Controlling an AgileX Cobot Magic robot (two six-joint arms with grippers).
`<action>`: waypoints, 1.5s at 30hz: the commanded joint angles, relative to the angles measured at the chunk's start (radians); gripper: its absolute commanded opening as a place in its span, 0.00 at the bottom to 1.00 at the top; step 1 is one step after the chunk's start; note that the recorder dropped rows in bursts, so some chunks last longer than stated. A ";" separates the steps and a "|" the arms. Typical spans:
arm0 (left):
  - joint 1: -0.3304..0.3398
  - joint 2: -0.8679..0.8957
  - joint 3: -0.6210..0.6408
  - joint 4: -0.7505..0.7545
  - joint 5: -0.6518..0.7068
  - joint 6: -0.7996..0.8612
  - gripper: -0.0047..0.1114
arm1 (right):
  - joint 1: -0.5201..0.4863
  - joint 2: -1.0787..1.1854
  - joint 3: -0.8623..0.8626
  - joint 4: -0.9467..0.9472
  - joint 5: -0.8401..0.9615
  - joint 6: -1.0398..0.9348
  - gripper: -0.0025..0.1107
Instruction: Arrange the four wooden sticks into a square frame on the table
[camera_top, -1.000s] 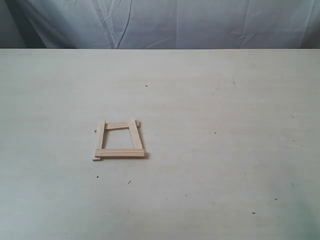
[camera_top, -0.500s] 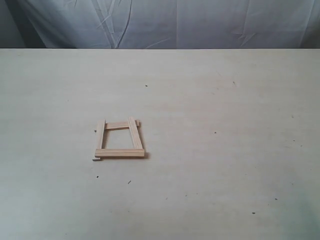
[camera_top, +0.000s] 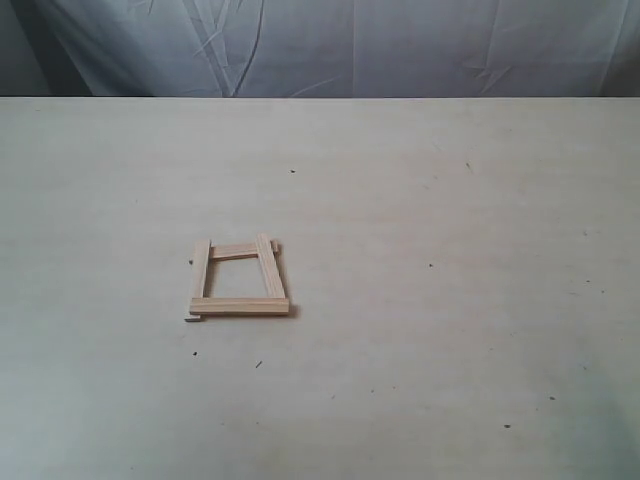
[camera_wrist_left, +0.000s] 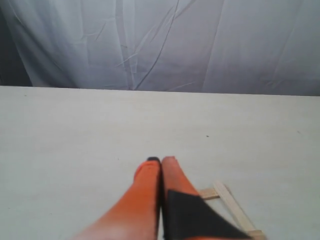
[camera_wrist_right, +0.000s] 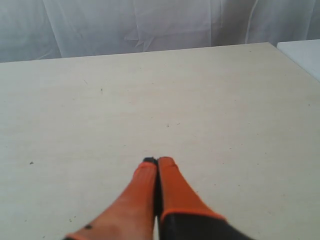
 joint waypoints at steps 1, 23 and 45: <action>-0.003 -0.058 0.070 0.027 -0.076 0.012 0.04 | -0.005 -0.006 0.001 -0.004 -0.011 -0.004 0.02; -0.108 -0.374 0.443 0.228 -0.184 0.012 0.04 | -0.005 -0.006 0.001 0.008 -0.009 -0.004 0.02; -0.093 -0.374 0.443 0.240 -0.189 -0.112 0.04 | -0.005 -0.006 0.001 0.008 -0.009 -0.004 0.02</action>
